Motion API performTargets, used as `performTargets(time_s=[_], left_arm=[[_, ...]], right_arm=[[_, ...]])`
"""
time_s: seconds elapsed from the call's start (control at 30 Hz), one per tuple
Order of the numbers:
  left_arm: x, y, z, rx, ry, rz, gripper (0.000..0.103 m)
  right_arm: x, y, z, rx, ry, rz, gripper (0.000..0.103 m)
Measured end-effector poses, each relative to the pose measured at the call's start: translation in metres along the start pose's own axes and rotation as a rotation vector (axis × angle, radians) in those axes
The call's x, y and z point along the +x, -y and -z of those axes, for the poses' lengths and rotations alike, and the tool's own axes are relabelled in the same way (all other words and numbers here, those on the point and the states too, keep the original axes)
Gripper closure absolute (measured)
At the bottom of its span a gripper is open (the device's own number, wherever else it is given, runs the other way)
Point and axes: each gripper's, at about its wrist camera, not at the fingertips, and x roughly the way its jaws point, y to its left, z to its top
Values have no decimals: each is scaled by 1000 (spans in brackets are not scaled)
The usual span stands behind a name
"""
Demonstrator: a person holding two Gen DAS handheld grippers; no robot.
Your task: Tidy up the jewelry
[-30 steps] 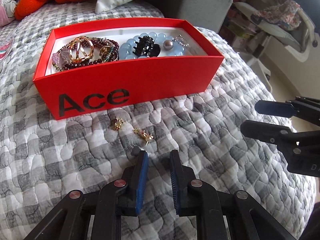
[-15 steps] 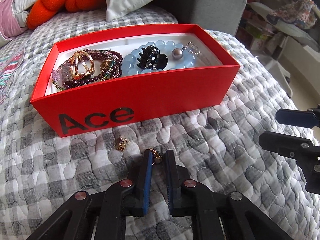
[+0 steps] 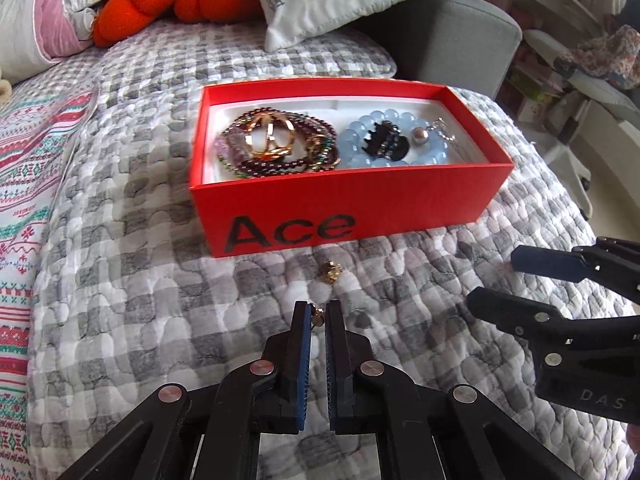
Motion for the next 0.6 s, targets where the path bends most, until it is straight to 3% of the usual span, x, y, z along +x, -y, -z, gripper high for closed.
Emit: performTargets(time_s=[0.43,0.6], left_arm=[[-26,-48,6,-80,26,-17,101],[-28,-56,8,-89,26,-17,101]], right_arm=[[31,-71,-20,-92,35,0,48],[39,-78,-30,-74,42,-17,66]])
